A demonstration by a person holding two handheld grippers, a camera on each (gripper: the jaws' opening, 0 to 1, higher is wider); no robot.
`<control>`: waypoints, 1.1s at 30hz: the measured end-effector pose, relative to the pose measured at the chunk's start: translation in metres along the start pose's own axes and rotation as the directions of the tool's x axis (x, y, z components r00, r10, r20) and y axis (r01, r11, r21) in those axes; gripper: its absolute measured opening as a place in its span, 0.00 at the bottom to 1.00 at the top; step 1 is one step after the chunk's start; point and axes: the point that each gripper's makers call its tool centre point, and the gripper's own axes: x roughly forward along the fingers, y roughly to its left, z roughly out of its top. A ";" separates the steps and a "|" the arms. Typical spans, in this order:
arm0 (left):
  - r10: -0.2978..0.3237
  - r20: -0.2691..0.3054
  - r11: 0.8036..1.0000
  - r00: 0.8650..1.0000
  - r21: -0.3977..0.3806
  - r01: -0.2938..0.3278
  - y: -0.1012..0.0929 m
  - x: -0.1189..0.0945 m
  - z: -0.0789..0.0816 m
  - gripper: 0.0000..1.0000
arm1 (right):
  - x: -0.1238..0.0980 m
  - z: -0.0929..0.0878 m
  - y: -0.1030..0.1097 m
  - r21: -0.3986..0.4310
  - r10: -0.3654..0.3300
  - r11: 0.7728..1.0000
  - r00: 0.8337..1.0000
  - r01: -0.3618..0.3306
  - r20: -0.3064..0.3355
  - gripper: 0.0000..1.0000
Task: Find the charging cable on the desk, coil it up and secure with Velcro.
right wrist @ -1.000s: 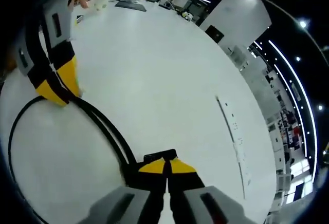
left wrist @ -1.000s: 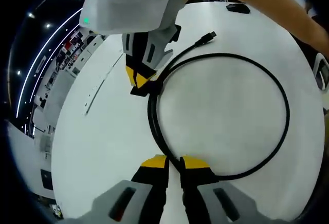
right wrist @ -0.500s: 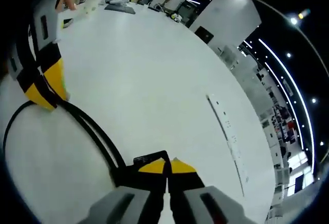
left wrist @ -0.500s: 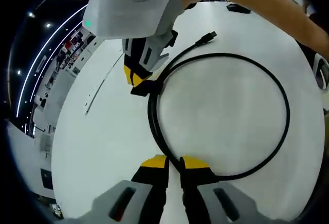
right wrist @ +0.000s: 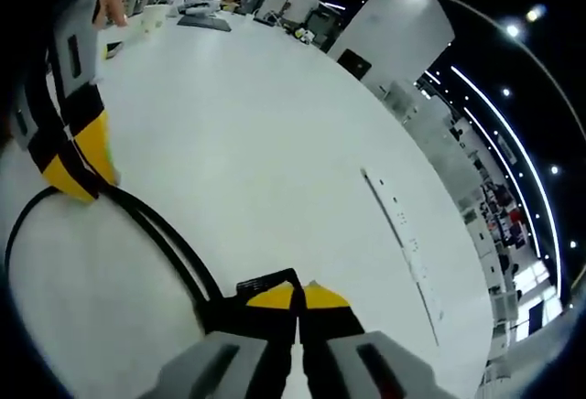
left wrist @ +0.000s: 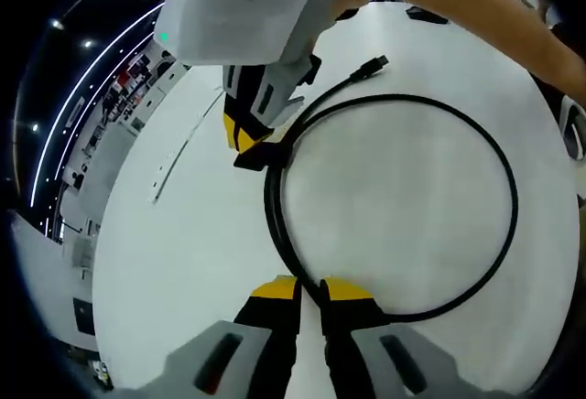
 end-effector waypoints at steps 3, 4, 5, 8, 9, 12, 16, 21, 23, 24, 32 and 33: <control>0.000 0.001 1.000 1.000 -0.001 0.000 0.001 0.000 0.000 0.10 | 0.002 0.000 -0.004 0.012 -0.030 0.999 1.000 0.030 0.002 0.03; 0.000 0.001 1.000 1.000 0.000 0.000 0.001 0.000 0.000 0.10 | 0.004 0.000 -0.005 0.016 -0.038 0.999 0.999 0.038 0.002 0.03; 0.000 0.002 1.000 1.000 -0.001 0.000 0.001 0.000 0.000 0.10 | 0.005 0.000 -0.006 0.020 -0.045 0.999 0.999 0.045 0.005 0.03; -0.002 0.006 1.000 1.000 -0.003 0.002 0.001 0.000 0.000 0.10 | 0.005 0.001 -0.007 0.018 -0.050 0.999 0.999 0.050 0.001 0.03; -0.003 0.007 1.000 1.000 -0.003 0.003 0.000 0.000 -0.001 0.10 | 0.005 0.000 -0.007 0.023 -0.048 0.999 0.999 0.048 0.001 0.03; -0.002 0.006 1.000 1.000 -0.003 0.002 0.000 0.000 -0.001 0.10 | -0.001 0.002 -0.009 0.070 -0.033 0.997 0.999 0.032 0.017 0.03; -0.002 0.006 1.000 1.000 -0.003 0.002 0.001 0.000 -0.001 0.10 | -0.013 0.007 0.000 0.079 0.047 0.996 0.998 -0.050 0.045 0.03; -0.001 0.006 1.000 1.000 -0.005 0.001 0.000 0.000 -0.001 0.10 | -0.030 0.001 0.018 -0.027 0.127 0.992 0.992 -0.127 -0.019 0.03; -0.001 0.006 1.000 1.000 -0.006 0.001 0.000 0.001 -0.001 0.10 | -0.029 0.000 0.024 -0.045 0.140 0.989 0.990 -0.141 -0.031 0.03; -0.001 0.006 1.000 1.000 -0.006 0.001 0.001 0.001 -0.001 0.10 | -0.028 0.000 0.028 -0.057 0.156 0.986 0.987 -0.158 -0.036 0.03; -0.001 0.010 1.000 1.000 -0.009 0.001 0.000 0.001 -0.001 0.10 | -0.015 -0.002 0.024 -0.031 0.140 0.989 0.989 -0.141 -0.046 0.03; -0.001 0.010 1.000 1.000 -0.008 0.001 0.000 0.001 -0.001 0.10 | -0.015 -0.002 0.024 -0.034 0.141 0.989 0.989 -0.143 -0.047 0.03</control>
